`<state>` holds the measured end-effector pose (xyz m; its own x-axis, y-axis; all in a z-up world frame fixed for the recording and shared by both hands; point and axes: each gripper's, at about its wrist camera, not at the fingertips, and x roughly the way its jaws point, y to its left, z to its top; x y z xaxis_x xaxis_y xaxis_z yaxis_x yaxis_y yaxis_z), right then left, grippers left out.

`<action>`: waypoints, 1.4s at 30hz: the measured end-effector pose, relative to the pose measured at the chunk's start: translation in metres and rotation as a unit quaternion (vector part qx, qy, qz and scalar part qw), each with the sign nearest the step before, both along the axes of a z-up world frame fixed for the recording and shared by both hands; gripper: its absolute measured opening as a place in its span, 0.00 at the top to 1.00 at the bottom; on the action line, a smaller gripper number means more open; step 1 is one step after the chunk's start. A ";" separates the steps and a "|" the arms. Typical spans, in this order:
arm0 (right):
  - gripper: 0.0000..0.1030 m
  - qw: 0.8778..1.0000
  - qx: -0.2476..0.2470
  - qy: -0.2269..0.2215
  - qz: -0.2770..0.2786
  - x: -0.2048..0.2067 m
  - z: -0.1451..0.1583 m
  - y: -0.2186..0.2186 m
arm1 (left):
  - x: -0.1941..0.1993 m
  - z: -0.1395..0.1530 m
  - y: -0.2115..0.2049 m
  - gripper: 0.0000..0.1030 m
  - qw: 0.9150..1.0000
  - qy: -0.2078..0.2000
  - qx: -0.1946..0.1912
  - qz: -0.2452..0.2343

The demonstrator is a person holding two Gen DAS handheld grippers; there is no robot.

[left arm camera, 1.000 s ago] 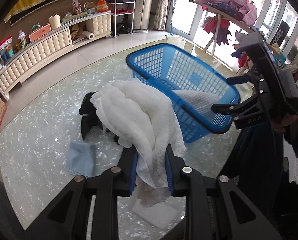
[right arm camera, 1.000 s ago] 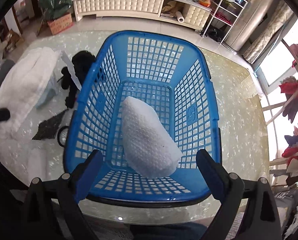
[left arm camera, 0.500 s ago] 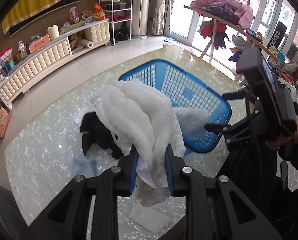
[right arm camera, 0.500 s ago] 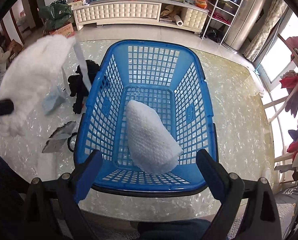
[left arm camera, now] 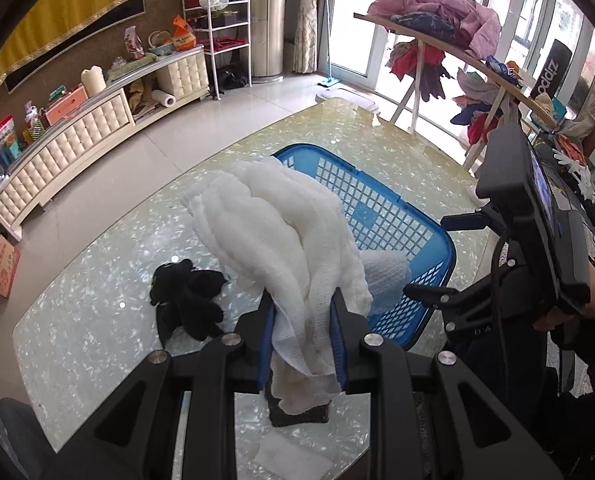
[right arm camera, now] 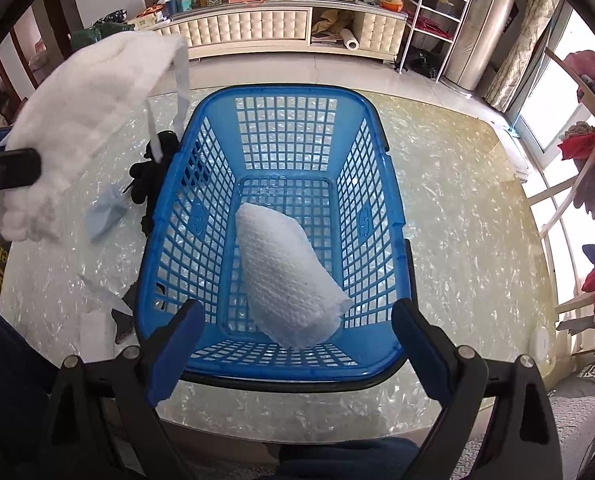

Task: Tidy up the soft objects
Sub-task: 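Lift the fluffy cloth with the left tool and carry it over the basket, then open the left tool to drop the fluffy cloth into the basket while the right tool releases the towel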

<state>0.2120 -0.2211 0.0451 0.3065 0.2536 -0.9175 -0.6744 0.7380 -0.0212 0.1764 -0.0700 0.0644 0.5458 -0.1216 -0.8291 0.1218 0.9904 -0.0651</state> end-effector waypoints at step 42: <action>0.08 0.999 0.022 0.027 -0.019 0.041 -0.025 -0.009 | 0.143 -0.105 -0.034 0.78 0.982 0.080 0.020 -0.168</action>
<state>0.2535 -0.2302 0.0203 0.2666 0.2841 -0.9210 -0.6455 0.7622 0.0483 0.3197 -0.1044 -0.0401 0.3431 -0.2370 -0.9089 0.4330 0.8986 -0.0709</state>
